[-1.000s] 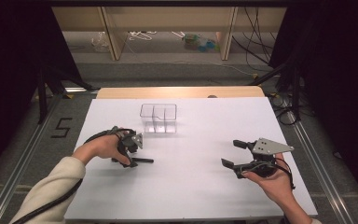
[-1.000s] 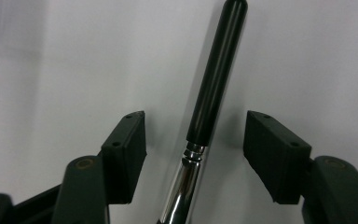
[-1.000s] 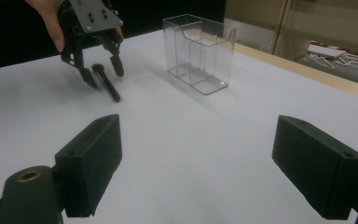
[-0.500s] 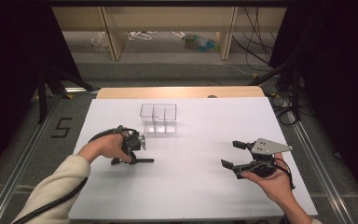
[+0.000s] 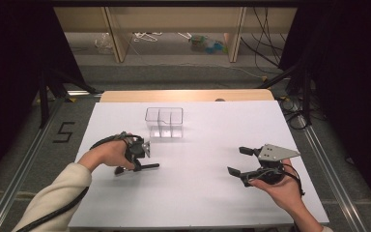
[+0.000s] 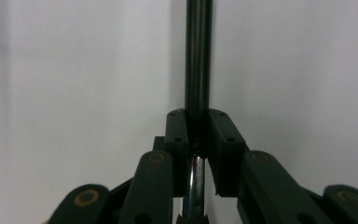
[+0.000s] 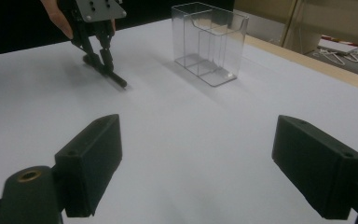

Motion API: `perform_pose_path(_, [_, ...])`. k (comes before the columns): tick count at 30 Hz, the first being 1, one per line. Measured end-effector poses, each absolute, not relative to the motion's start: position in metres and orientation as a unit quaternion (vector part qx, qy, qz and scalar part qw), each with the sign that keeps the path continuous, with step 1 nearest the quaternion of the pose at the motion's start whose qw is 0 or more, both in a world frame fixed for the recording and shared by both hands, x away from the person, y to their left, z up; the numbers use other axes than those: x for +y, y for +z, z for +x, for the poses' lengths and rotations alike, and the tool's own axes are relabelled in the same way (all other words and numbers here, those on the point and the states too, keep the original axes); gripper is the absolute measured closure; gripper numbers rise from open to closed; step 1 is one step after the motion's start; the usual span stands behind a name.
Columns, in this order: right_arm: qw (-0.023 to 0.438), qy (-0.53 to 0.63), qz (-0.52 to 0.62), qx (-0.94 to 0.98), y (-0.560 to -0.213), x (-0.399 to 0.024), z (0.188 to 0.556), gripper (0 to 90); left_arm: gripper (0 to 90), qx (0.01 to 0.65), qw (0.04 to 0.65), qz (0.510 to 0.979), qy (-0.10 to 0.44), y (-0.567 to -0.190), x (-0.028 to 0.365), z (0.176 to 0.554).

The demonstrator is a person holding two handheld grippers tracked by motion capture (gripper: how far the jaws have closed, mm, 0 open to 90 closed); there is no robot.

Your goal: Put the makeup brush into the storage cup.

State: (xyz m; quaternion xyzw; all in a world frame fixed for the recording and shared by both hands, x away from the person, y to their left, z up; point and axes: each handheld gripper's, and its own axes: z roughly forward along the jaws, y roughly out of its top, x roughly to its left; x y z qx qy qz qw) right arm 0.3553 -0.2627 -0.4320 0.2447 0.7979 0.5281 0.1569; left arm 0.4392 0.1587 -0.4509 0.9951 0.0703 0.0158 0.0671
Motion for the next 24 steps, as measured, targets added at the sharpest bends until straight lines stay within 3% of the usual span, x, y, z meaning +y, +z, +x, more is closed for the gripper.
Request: perform_pose_path(24, [0.142, 0.519, 0.231, 0.811, -0.434, -0.252, 0.354, 17.0, 78.6, 0.045, 0.088, 0.995, 0.035, -0.412, 0.142, 0.407])
